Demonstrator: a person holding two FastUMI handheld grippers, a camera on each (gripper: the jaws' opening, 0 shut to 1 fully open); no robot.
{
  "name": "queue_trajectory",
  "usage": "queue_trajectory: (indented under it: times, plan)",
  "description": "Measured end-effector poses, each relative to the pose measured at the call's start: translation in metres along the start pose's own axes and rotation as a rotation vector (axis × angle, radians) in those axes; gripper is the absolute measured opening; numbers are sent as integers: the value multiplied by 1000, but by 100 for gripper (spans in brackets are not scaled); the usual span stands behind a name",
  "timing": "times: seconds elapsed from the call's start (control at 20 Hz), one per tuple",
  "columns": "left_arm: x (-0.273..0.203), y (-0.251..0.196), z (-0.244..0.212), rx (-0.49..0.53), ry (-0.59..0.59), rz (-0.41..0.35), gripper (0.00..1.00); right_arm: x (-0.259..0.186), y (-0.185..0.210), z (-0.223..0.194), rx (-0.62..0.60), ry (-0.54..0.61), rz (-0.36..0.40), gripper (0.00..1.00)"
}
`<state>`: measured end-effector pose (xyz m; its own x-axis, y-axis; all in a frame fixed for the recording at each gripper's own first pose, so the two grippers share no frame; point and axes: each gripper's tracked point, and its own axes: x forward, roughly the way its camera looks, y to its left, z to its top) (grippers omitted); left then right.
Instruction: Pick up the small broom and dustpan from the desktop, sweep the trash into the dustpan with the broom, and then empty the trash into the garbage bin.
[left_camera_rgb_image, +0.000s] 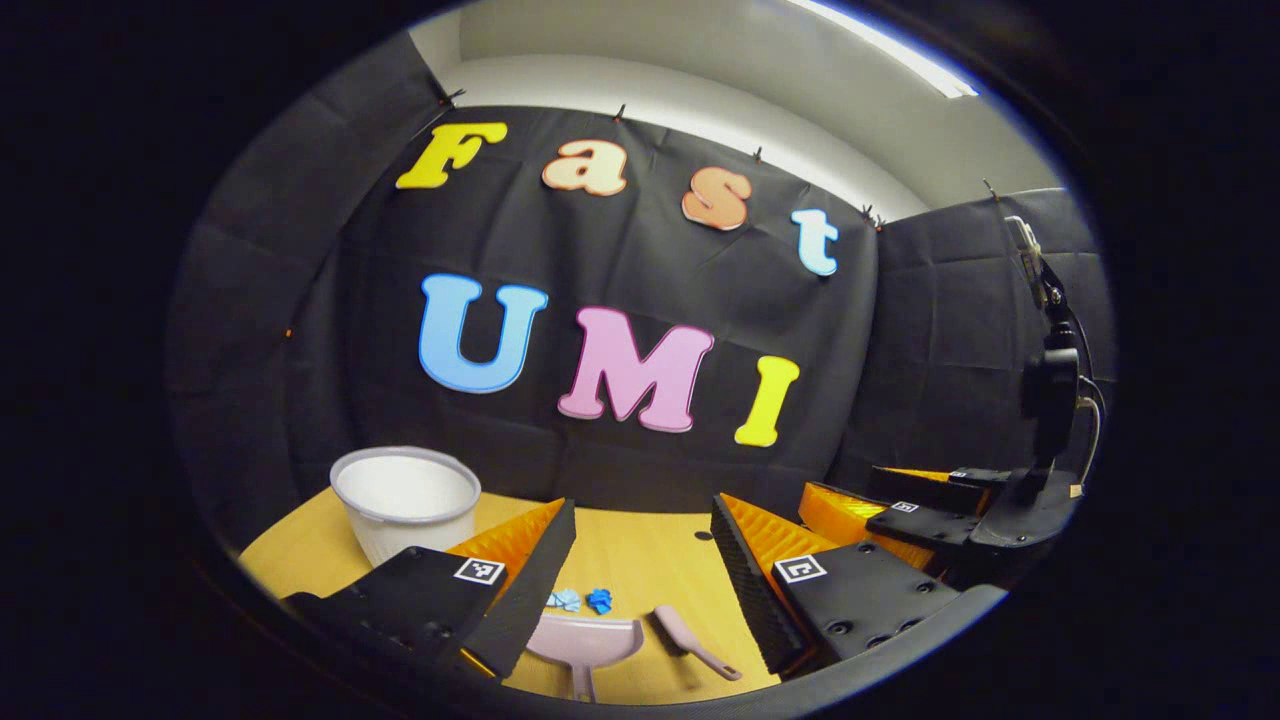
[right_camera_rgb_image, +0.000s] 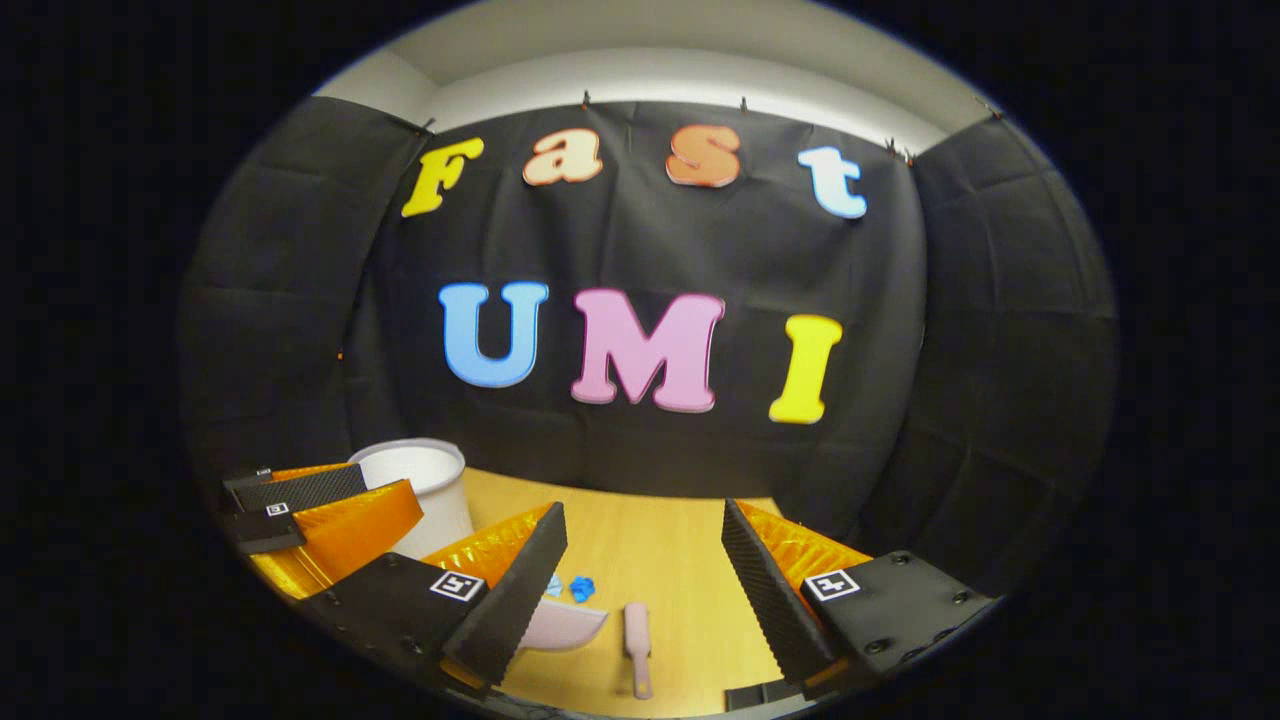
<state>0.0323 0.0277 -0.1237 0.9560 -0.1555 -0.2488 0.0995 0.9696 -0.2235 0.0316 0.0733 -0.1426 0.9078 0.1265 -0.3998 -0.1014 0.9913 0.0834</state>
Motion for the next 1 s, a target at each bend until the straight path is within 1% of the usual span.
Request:
queue_trajectory:
  times: [0.05, 0.1, 0.15, 0.2, 0.25, 0.3, 0.35, 0.4, 0.45, 0.5, 0.55, 0.6, 0.65, 0.7, 0.8, 0.9, 0.95, 1.0]
  plan:
    - [15, 7, -24, -16, 98, 2, 81, 21, 0, -29, 20, 89, 7, 100]
    - [27, 16, -51, -37, 213, 22, 80, 39, 1, -63, 34, 219, 15, 96]
    - [34, 22, -81, -59, 344, 35, 80, 54, 1, -96, 36, 333, 27, 96]
    - [48, 32, -110, -89, 480, 62, 81, 67, -1, -133, 37, 451, 28, 100]
    - [47, 37, -137, -121, 658, 70, 81, 76, 1, -171, 33, 584, 43, 100]
    - [45, 36, -153, -157, 800, 91, 82, 81, 1, -206, 37, 728, 44, 94]
    - [43, 37, -165, -195, 932, 100, 83, 87, -1, -228, 35, 842, 38, 96]
    - [47, 36, -167, -233, 1028, 127, 83, 85, -4, -237, 33, 930, 34, 100]
    - [51, 37, -164, -254, 1107, 146, 83, 82, -9, -245, 4, 1003, 29, 96]
    - [49, 40, -159, -246, 1169, 175, 83, 75, -7, -257, -11, 1077, 44, 95]
    - [54, 39, -151, -236, 1205, 185, 83, 72, -9, -262, -19, 1129, 49, 94]
    - [58, 43, -144, -210, 1251, 201, 83, 70, -12, -268, -37, 1183, 51, 100]
    - [60, 42, -142, -201, 1290, 207, 83, 66, -15, -270, -51, 1232, 50, 93]
    - [66, 41, -145, -205, 1324, 195, 83, 64, -16, -275, -69, 1266, 50, 100]
    - [66, 45, -149, -188, 1386, 202, 83, 65, -18, -284, -100, 1301, 42, 100]
    - [69, 42, -152, -192, 1414, 206, 83, 64, -15, -294, -88, 1341, 50, 100]
    - [70, 40, -153, -204, 1425, 196, 83, 62, -11, -296, -70, 1363, 63, 100]
    - [71, 41, -155, -213, 1448, 193, 83, 64, -10, -296, -63, 1370, 57, 99]
